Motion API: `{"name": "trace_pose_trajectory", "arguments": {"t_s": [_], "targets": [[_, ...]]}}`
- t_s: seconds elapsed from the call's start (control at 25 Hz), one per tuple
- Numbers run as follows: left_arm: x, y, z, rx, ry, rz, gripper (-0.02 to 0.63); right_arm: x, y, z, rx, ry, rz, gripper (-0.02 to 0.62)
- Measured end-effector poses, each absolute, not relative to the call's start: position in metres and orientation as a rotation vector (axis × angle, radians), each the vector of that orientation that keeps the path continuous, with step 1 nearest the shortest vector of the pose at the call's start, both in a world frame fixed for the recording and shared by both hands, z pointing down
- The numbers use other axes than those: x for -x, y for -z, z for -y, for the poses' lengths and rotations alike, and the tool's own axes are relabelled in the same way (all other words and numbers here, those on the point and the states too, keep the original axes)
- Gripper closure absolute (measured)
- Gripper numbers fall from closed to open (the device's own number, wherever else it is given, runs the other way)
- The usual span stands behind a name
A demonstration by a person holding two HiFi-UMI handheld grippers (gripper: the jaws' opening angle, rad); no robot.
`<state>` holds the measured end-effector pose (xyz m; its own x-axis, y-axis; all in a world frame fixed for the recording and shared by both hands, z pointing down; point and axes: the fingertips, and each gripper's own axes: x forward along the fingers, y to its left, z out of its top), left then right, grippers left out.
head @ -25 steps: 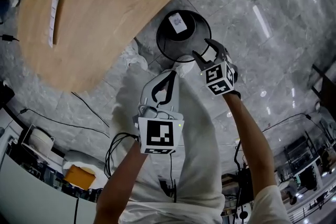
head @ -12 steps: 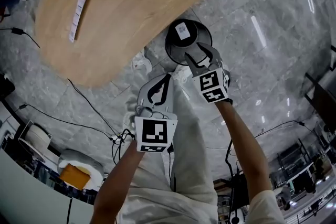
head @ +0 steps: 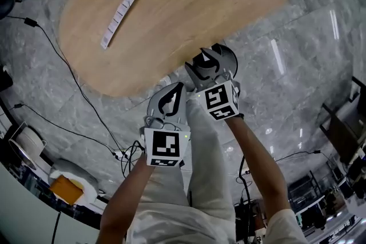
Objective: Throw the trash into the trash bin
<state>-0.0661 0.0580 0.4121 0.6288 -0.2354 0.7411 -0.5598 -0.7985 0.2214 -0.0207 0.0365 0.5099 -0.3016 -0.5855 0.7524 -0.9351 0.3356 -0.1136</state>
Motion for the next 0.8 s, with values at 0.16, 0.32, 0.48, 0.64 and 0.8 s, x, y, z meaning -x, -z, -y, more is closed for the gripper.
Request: {"name": "trace_pose_trajectory", "arguments": {"t_s": [0.16,0.32,0.48,0.64,0.8], "targets": [[0.088,-0.411,-0.03,-2.378,-0.988,0.705,0.606,0.04,-0.509,-0.008,-1.222,-0.644,2.016,0.336],[0.109,-0.414,-0.009,-2.339,-0.983,0.76,0.606,0.057,-0.512,0.017,-1.128,-0.542,2.033,0.373],[0.128,-0.412,0.01,-2.308,-0.964,0.811,0.606,0.073,-0.513,0.044,-1.025,-0.419,2.041,0.396],[0.145,-0.415,0.026,-2.271,-0.944,0.851,0.606,0.085,-0.519,0.075,-0.937,-0.29,2.037,0.405],[0.158,-0.419,0.04,-2.235,-0.925,0.883,0.606,0.088,-0.523,0.11,-0.893,-0.165,2.013,0.419]]}}
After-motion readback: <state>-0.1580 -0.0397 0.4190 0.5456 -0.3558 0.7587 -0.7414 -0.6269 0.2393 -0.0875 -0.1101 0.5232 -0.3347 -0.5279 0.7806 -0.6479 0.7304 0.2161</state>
